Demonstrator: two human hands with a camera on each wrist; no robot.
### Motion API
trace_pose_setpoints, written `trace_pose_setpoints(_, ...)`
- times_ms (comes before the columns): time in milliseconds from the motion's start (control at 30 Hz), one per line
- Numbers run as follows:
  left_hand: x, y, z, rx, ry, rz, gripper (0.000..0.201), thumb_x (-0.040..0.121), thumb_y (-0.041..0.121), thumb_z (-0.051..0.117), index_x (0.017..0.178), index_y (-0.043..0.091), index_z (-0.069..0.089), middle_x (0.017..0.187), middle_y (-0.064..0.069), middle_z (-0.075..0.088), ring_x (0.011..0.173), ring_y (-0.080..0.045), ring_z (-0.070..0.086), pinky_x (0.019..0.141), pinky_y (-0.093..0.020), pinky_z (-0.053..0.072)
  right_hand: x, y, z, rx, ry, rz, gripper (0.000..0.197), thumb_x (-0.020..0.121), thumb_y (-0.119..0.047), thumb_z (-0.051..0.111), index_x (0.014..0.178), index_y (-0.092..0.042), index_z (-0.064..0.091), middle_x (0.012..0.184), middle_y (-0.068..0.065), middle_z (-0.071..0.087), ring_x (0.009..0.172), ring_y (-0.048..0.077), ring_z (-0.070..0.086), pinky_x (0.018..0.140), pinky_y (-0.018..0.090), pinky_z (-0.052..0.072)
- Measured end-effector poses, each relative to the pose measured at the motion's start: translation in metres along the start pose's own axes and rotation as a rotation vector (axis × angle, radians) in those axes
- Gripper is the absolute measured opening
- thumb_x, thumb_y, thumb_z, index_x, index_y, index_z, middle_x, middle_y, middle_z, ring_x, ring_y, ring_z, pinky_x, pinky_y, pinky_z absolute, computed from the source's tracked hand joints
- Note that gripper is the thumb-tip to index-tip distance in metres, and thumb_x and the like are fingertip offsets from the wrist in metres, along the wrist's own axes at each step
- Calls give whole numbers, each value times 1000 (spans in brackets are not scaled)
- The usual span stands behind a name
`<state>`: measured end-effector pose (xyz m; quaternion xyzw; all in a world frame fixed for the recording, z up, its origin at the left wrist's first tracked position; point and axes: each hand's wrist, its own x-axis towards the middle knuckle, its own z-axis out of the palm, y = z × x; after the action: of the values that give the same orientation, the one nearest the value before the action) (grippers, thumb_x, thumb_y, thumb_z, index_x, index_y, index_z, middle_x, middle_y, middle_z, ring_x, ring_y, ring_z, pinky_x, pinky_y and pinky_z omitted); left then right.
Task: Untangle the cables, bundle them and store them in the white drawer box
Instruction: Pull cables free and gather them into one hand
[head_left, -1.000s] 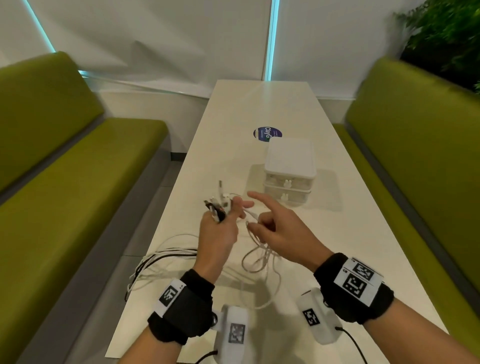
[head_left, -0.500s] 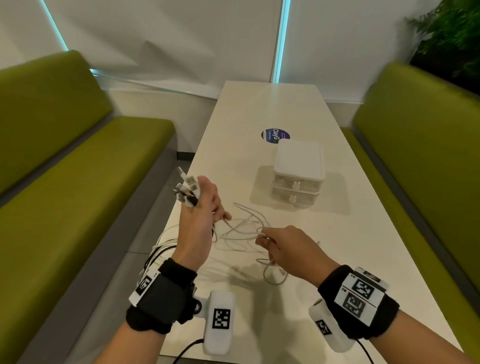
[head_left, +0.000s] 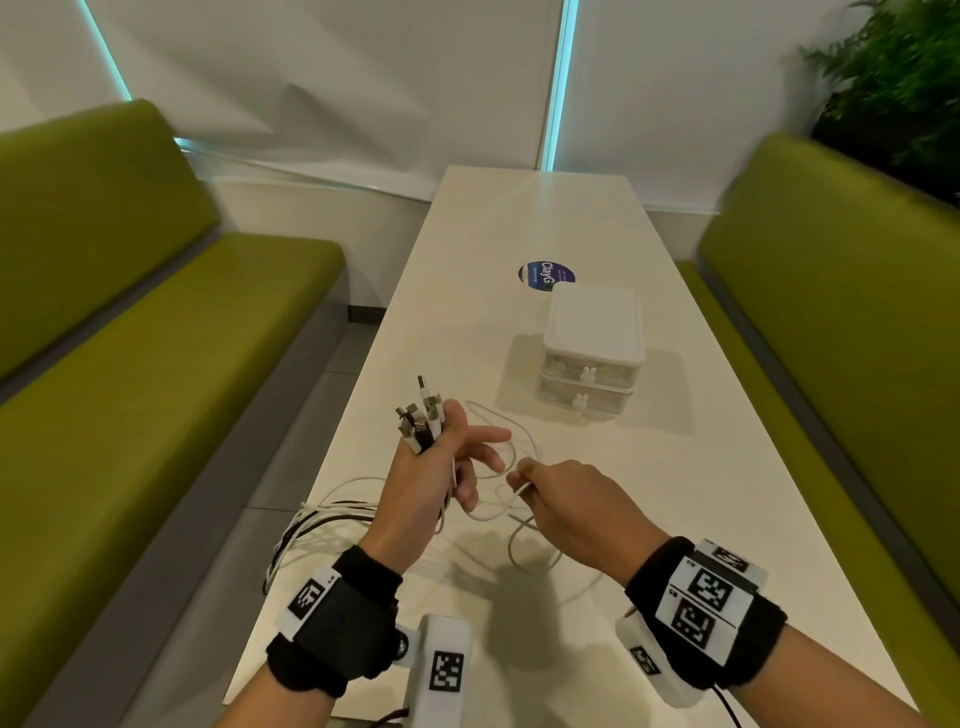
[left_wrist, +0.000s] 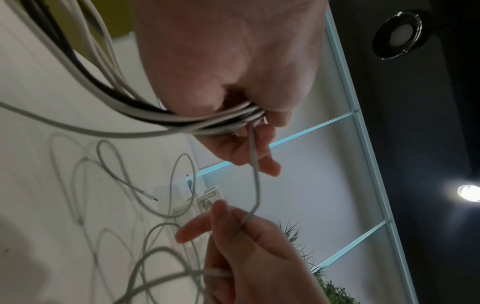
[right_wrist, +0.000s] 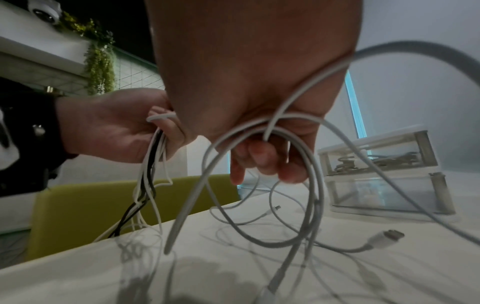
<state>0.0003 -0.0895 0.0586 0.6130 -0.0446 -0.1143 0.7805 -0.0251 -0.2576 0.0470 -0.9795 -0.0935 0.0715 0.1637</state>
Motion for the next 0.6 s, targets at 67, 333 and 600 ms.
trace_pose_setpoints(67, 0, 3, 0, 26, -23, -15, 68, 90, 58, 37, 86, 3, 76, 58, -11, 55, 41, -13, 34, 42, -24, 34, 0, -1, 1, -61, -3, 2, 29, 105, -39, 32, 118, -27, 56, 109, 6, 68, 99, 32, 62, 72, 36, 44)
trace_pose_setpoints(333, -4, -7, 6, 362, -56, 40, 51, 76, 60, 62, 83, 12, 78, 55, -3, 53, 49, -12, 43, 46, -21, 35, 3, 7, -3, 267, 37, 77, 18, 95, -11, 45, 85, -17, 59, 78, 5, 64, 64, 25, 63, 65, 41, 56)
trace_pose_setpoints(600, -1, -24, 7, 725, -101, 148, 19, 81, 11, 73, 64, 19, 76, 72, 16, 72, 68, -3, 66, 66, -22, 48, 6, 9, -3, 365, 187, 116, 16, 82, -5, 60, 77, -20, 59, 62, -15, 55, 66, 10, 50, 55, 17, 31)
